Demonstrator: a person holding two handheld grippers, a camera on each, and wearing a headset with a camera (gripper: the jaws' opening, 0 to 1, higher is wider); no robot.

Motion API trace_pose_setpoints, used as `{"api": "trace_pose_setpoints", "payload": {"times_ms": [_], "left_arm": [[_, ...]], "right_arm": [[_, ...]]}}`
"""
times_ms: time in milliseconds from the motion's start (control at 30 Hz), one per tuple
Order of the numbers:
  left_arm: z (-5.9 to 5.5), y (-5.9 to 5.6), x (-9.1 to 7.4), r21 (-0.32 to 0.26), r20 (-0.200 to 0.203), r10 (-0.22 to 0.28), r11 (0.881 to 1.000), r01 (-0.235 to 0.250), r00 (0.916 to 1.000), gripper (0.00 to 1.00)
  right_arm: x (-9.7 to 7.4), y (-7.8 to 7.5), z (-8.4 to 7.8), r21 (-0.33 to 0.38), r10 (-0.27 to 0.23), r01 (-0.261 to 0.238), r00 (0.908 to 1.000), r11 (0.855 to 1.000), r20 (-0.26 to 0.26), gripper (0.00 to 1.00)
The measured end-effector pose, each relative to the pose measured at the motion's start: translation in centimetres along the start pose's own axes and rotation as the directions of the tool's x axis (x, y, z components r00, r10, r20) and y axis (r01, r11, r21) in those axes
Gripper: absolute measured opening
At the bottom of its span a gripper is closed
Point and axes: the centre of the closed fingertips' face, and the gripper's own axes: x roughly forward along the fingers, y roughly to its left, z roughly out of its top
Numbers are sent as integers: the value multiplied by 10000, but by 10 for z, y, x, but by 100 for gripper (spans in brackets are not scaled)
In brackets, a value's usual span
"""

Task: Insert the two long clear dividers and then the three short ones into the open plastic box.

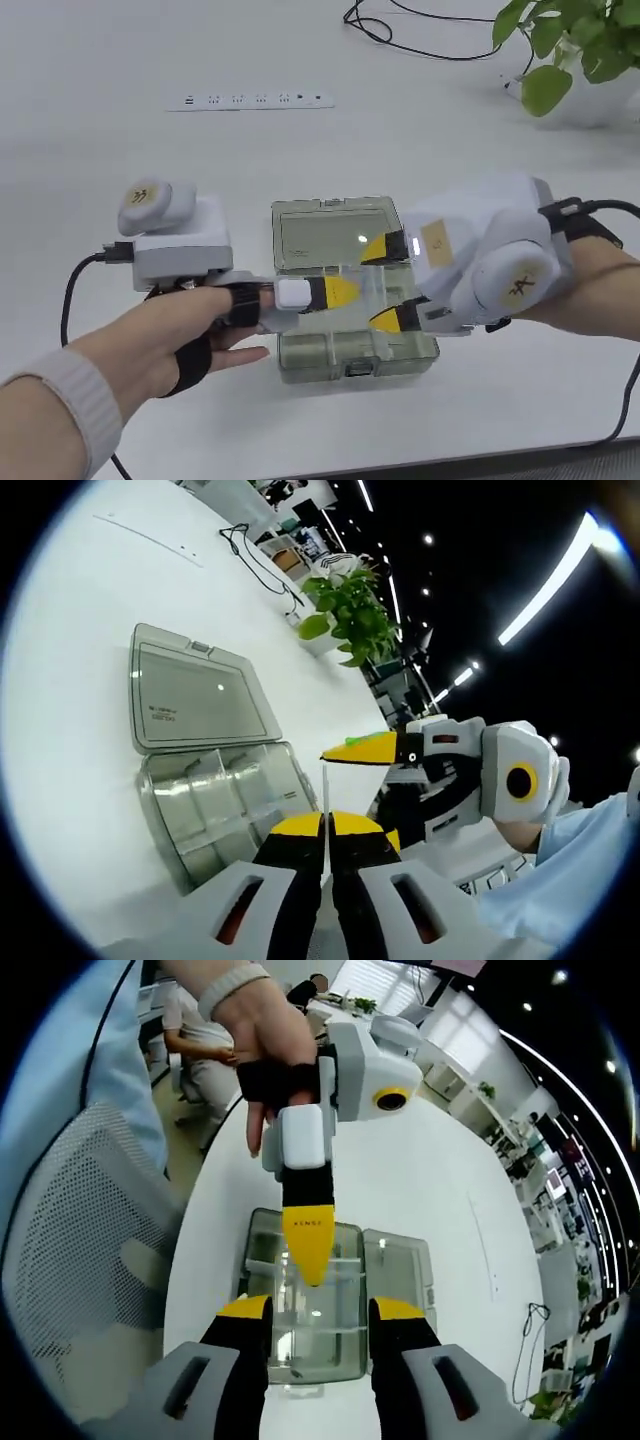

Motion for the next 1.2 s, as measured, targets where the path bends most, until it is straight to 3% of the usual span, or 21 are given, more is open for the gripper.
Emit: {"api": "trace_pose_setpoints", "payload": {"times_ms": [67,167,267,300,333,400,433,500,533,567,633,667,700,767,800,933,967,1033,1100,1133,1200], "left_arm": [[-2,-1,-1,296,-97,-51,9995,54,9999,0],[-5,-4,-3,1363,-313,-263,9902,304,9992,0],[-8,-11,-5,1959,-358,-658,9780,716,9972,0],[-8,-12,-6,2156,-380,-726,9733,791,9966,0],[-9,-14,-7,2282,-415,-854,9692,927,9955,0],[-9,-19,-8,2701,-355,-1143,9554,1196,9928,0],[-8,-21,-9,2831,-277,-1315,9497,1339,9909,0],[-6,-25,-11,3122,-136,-1576,9375,1539,9874,0],[-7,-26,-11,3215,-181,-1645,9330,1615,9862,0],[-7,-28,-12,3569,-173,-1759,9185,1704,9843,0],[-9,-31,-13,3831,-276,-1848,9058,1812,9824,0],[-10,-32,-13,4117,-348,-1924,8914,1895,9807,0],[-11,-32,-14,4440,-404,-1878,8765,1860,9814,0],[-13,-34,-14,4506,-466,-1963,8710,1960,9794,0],[-13,-35,-14,4880,-477,-2053,8491,2022,9775,0],[-12,-34,-14,5978,-403,-2014,7799,1851,9787,0],[-16,-35,-14,5843,-508,-2003,7885,1918,9784,0],[-14,-33,-15,6274,-476,-1968,7569,1827,9793,0],[-13,-32,-15,6064,-397,-1938,7750,1778,9802,0],[-12,-32,-16,6093,-365,-1970,7727,1781,9797,0],[-10,-31,-16,6115,-269,-1975,7722,1724,9799,0]], "right_arm": [[-6,-3,5,512,158,-175,9993,9985,337,46],[-17,-7,7,1133,674,-737,9960,9908,581,44],[-26,-3,10,2020,1645,-1808,9818,9626,947,39],[-30,0,11,2183,2118,-2300,9718,9484,1040,36],[-31,0,11,2201,2221,-2405,9693,9454,1054,33],[-33,-8,6,2598,2611,-2825,9585,9234,1143,29],[-36,-8,8,2900,2915,-3166,9481,9031,1274,27],[-39,-6,8,3803,3511,-3720,9279,8468,1258,23],[-40,-6,8,3825,3713,-3906,9199,8373,1266,23],[-41,-6,7,3793,3899,-4024,9139,8332,1131,23],[-42,-8,6,3623,4170,-4244,9031,8298,1027,22],[-43,-8,7,3661,4315,-4367,8965,8217,1009,21],[-45,-4,8,3671,4724,-4707,8766,8023,916,21],[-46,0,13,3596,5145,-5058,8538,7842,790,17],[-47,5,15,3495,5496,-5347,8330,7694,645,16],[-40,10,23,3328,5780,-5568,8150,7611,415,15],[-38,9,24,3318,5810,-5590,8130,7599,390,15],[-36,11,24,3202,5889,-5622,8080,7625,162,15],[-33,10,22,2940,5930,-5626,8050,7727,-181,15],[-32,11,20,2861,6020,-5694,7978,7707,-337,14],[-33,15,21,2783,6006,-5679,7984,7746,-423,12]]}}
